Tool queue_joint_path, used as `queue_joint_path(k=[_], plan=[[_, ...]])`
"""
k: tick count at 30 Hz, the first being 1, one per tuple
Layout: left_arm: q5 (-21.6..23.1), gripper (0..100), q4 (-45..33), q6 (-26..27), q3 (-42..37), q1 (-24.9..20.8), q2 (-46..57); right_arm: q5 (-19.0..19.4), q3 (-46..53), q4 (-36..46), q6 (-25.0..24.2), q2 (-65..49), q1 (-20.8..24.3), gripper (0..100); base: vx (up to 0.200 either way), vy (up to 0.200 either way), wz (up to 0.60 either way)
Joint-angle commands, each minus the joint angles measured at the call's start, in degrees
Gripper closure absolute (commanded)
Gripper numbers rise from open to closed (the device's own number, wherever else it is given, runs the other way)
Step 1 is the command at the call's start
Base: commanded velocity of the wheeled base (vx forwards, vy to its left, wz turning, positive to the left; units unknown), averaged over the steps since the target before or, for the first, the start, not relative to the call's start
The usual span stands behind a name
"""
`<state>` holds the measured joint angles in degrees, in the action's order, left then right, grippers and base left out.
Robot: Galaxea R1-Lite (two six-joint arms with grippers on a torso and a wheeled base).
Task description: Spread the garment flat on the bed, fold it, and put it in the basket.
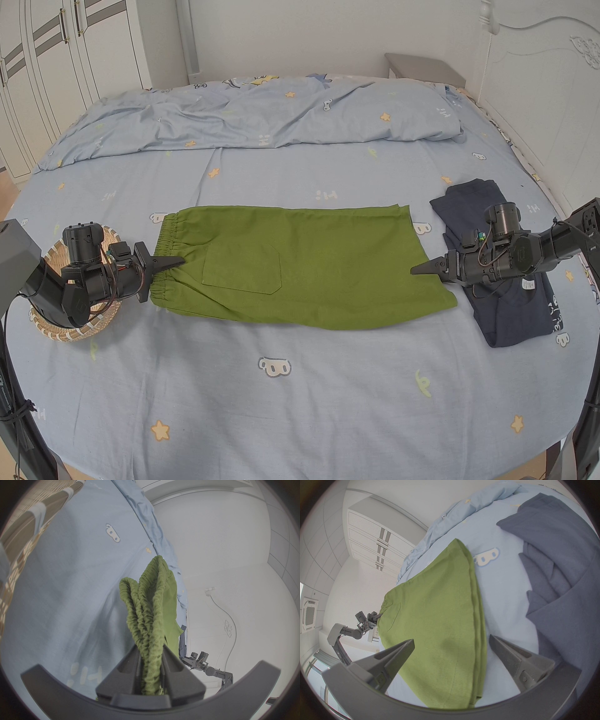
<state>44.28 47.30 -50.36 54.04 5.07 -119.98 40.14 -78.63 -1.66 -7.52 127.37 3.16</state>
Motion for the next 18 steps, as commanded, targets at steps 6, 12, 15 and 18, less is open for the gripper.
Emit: queue_joint_path(k=[6, 12, 15, 18], plan=[[0.0, 100, 0.1, 0.0, -0.1, 0.0, 0.2, 7.0, -0.5, 2.3, -0.2, 1.0, 0.3, 100, 0.000, 0.000, 0.00], [0.1, 100, 0.0, 0.2, -0.2, 0.0, 0.1, 8.5, -1.4, 3.3, -0.4, 1.3, -0.3, 100, 0.000, 0.000, 0.00], [0.1, 100, -0.2, 0.3, -0.1, 0.0, 0.1, 10.0, -1.4, 3.3, -0.5, 1.4, -0.8, 100, 0.000, 0.000, 0.00], [0.0, 100, -0.4, 0.8, 0.0, 0.1, 0.1, 10.0, -1.4, 3.3, -0.5, 1.1, -1.0, 100, 0.000, 0.000, 0.00]])
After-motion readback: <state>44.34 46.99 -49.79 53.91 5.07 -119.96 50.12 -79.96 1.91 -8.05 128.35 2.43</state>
